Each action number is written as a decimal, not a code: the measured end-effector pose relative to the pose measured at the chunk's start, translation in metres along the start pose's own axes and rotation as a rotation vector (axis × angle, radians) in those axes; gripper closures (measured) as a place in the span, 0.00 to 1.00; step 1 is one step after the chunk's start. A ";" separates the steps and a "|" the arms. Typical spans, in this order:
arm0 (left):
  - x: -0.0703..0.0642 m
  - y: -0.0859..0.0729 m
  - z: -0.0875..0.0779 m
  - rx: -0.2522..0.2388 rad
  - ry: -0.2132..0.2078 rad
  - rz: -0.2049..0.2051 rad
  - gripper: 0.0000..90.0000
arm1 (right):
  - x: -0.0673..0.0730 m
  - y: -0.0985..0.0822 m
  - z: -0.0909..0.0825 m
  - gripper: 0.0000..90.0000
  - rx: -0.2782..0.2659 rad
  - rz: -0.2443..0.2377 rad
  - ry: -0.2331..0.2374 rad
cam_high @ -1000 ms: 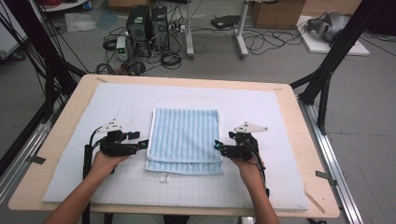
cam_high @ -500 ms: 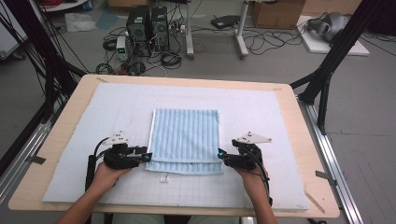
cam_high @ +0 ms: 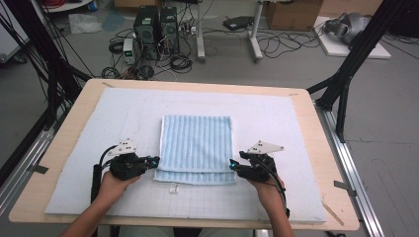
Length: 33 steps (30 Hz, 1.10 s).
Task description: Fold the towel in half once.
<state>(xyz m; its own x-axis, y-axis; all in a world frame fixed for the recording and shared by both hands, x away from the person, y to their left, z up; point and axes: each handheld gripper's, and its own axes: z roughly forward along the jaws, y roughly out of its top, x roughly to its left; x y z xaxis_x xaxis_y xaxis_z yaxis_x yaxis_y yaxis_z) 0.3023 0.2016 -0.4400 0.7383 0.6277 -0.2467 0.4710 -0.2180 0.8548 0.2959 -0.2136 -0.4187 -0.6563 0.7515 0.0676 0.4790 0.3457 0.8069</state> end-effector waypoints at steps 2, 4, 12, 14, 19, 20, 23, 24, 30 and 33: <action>0.000 0.000 -0.001 -0.008 -0.002 -0.009 0.97 | 0.003 0.000 0.001 0.60 0.018 -0.033 0.040; 0.001 0.001 -0.002 -0.015 -0.010 -0.021 0.97 | 0.008 -0.001 0.008 0.62 0.055 -0.069 0.085; 0.001 0.002 -0.008 -0.031 -0.019 -0.033 0.97 | 0.011 -0.006 0.016 0.99 0.135 -0.136 0.047; 0.000 0.002 -0.010 -0.041 -0.025 -0.038 0.97 | 0.010 -0.005 0.013 0.99 0.121 -0.136 0.055; 0.000 0.002 -0.011 -0.044 -0.028 -0.049 0.97 | 0.009 -0.007 0.016 0.68 0.126 -0.102 0.116; 0.000 0.001 -0.011 -0.044 -0.026 -0.049 0.97 | 0.010 -0.007 0.017 0.68 0.136 -0.116 0.119; 0.000 0.001 -0.011 -0.043 -0.028 -0.047 0.97 | 0.014 -0.008 0.022 0.81 0.183 -0.168 0.074; 0.000 0.001 -0.011 -0.043 -0.027 -0.048 0.97 | 0.014 -0.008 0.022 0.87 0.181 -0.167 0.073; -0.002 0.003 -0.012 -0.054 -0.035 -0.047 0.97 | 0.014 -0.006 0.016 0.96 0.148 -0.184 0.058; -0.003 0.003 -0.015 -0.062 -0.037 -0.047 0.97 | 0.013 -0.004 0.011 0.96 0.121 -0.175 0.063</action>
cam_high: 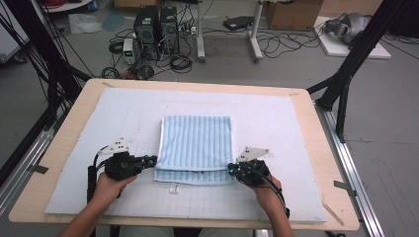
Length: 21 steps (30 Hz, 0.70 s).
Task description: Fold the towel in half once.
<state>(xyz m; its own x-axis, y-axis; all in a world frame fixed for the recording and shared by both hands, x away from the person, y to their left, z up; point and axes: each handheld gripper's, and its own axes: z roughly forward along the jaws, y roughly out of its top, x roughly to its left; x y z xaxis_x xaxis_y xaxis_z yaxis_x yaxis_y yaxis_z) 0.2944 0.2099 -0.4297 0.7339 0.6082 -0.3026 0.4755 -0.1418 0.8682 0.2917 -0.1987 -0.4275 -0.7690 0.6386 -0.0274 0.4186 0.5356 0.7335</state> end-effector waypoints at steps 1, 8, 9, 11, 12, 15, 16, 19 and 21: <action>0.000 0.000 -0.001 -0.003 -0.003 0.001 0.97 | 0.000 0.000 -0.002 0.96 -0.009 -0.001 0.001; -0.005 0.000 -0.007 -0.015 -0.020 -0.003 0.97 | -0.002 0.000 -0.011 0.96 -0.032 -0.009 0.021; -0.005 0.000 -0.006 -0.013 -0.021 -0.001 0.97 | -0.002 0.000 -0.010 0.96 -0.027 -0.003 0.021; -0.007 0.000 -0.006 -0.013 -0.022 0.003 0.98 | -0.001 0.000 -0.011 0.97 -0.028 -0.004 0.019; -0.007 0.000 -0.006 -0.015 -0.023 0.002 0.98 | -0.001 0.001 -0.012 0.97 -0.031 0.000 0.030; -0.006 -0.001 -0.009 -0.011 -0.026 -0.005 0.98 | 0.000 0.002 -0.017 0.97 -0.047 -0.001 0.056; -0.006 -0.002 -0.010 -0.004 -0.030 -0.012 0.98 | 0.000 0.002 -0.019 0.97 -0.043 -0.003 0.061; -0.008 -0.007 -0.012 0.019 -0.030 -0.025 0.98 | 0.003 -0.002 -0.021 0.97 -0.035 -0.006 0.085; -0.010 -0.010 -0.013 0.038 -0.027 -0.019 0.98 | 0.006 -0.003 -0.022 0.97 -0.028 -0.014 0.106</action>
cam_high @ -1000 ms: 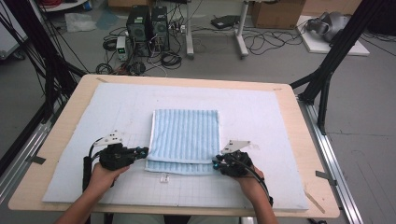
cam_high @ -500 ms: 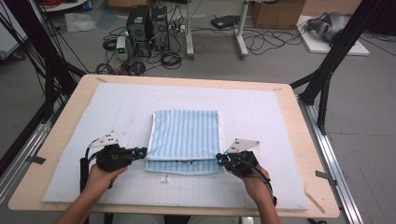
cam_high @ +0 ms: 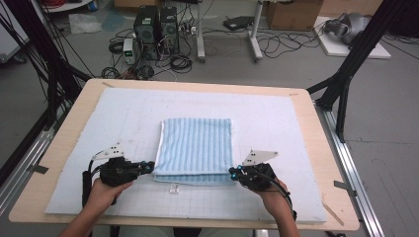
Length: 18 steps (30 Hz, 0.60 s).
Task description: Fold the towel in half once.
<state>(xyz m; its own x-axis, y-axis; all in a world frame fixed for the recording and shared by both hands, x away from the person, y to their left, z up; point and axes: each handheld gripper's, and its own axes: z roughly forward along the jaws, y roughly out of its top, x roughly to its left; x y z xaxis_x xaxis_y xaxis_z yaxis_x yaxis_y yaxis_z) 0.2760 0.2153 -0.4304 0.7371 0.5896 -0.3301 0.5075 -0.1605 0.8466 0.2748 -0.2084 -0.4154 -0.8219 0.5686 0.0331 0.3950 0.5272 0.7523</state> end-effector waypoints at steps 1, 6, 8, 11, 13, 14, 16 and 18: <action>-0.001 -0.002 0.000 0.007 0.000 -0.007 0.98 | 0.001 0.000 0.000 0.97 0.008 -0.005 0.005; 0.001 -0.008 0.004 0.092 0.022 -0.019 0.95 | 0.006 -0.005 0.004 0.84 0.091 -0.011 0.039; 0.003 -0.008 0.006 0.081 0.063 -0.017 0.76 | 0.004 -0.006 0.003 0.75 0.077 0.010 0.028; 0.004 0.000 0.006 0.031 0.091 0.007 0.71 | -0.004 -0.004 -0.001 0.68 -0.030 0.096 -0.020; 0.005 0.006 0.009 0.007 0.093 0.037 0.70 | -0.007 0.000 0.001 0.69 -0.070 0.122 -0.047; 0.007 0.009 0.012 0.001 0.094 0.047 0.70 | -0.007 0.001 0.004 0.71 -0.074 0.123 -0.064; 0.012 0.012 0.019 0.008 0.097 0.051 0.70 | -0.008 0.005 0.014 0.75 -0.070 0.125 -0.073; 0.017 0.013 0.032 0.044 0.093 0.041 0.72 | -0.008 0.008 0.024 0.77 -0.047 0.120 -0.079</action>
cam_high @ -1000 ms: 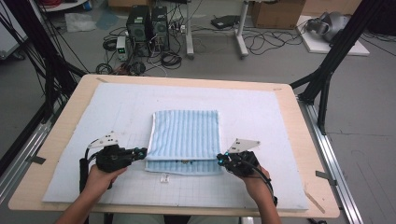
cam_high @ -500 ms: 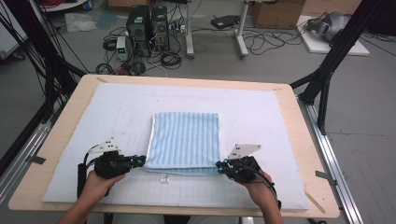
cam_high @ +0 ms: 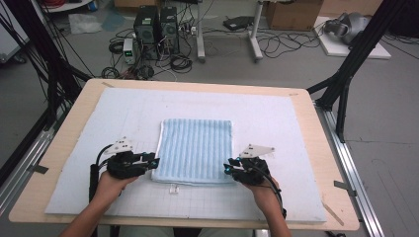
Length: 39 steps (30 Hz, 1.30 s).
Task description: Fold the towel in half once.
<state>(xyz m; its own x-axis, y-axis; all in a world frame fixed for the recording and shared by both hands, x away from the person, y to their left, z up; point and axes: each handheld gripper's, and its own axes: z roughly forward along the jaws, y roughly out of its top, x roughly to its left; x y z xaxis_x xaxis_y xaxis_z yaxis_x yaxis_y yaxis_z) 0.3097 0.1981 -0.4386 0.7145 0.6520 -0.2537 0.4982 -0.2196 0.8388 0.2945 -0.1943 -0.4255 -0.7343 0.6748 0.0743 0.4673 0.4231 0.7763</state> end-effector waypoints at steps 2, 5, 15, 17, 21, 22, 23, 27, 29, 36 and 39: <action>0.000 -0.002 0.009 0.050 -0.010 -0.013 0.75 | 0.002 0.002 0.011 0.77 0.034 -0.013 0.028; -0.004 -0.007 0.015 0.106 -0.013 0.003 0.78 | 0.007 -0.001 0.019 0.76 0.091 -0.041 0.056; -0.012 -0.010 0.007 0.153 -0.020 0.054 0.73 | 0.011 -0.014 0.006 0.67 0.124 -0.134 0.059; -0.012 -0.009 0.006 0.164 -0.026 0.061 0.70 | 0.010 -0.015 0.005 0.65 0.128 -0.120 0.068; -0.002 -0.006 0.004 0.093 0.020 0.052 0.58 | 0.003 -0.015 -0.002 0.58 0.067 -0.051 0.104; 0.001 -0.005 0.003 0.080 0.018 0.049 0.58 | 0.001 -0.013 -0.005 0.57 0.034 -0.035 0.101; 0.004 -0.003 0.003 0.055 0.020 0.048 0.58 | 0.000 -0.012 -0.007 0.57 0.014 -0.020 0.094; 0.013 0.006 0.003 -0.030 0.040 0.099 0.58 | -0.007 -0.006 -0.005 0.67 -0.025 0.012 0.035; 0.016 0.010 0.005 -0.043 0.053 0.111 0.62 | -0.009 -0.006 0.000 0.74 0.000 0.035 0.035; 0.029 0.024 0.035 -0.041 0.085 0.075 0.84 | -0.012 -0.013 0.010 0.77 0.084 0.041 0.026; 0.033 0.025 0.050 0.030 0.135 0.039 0.87 | -0.012 -0.013 0.010 0.76 0.087 0.037 0.026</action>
<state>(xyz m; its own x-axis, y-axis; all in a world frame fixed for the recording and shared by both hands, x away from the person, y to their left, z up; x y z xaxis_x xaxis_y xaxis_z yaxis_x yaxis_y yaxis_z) 0.3703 0.1773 -0.4498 0.6621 0.7336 -0.1528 0.4876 -0.2670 0.8312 0.3021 -0.2016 -0.4423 -0.7275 0.6756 0.1192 0.5348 0.4497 0.7153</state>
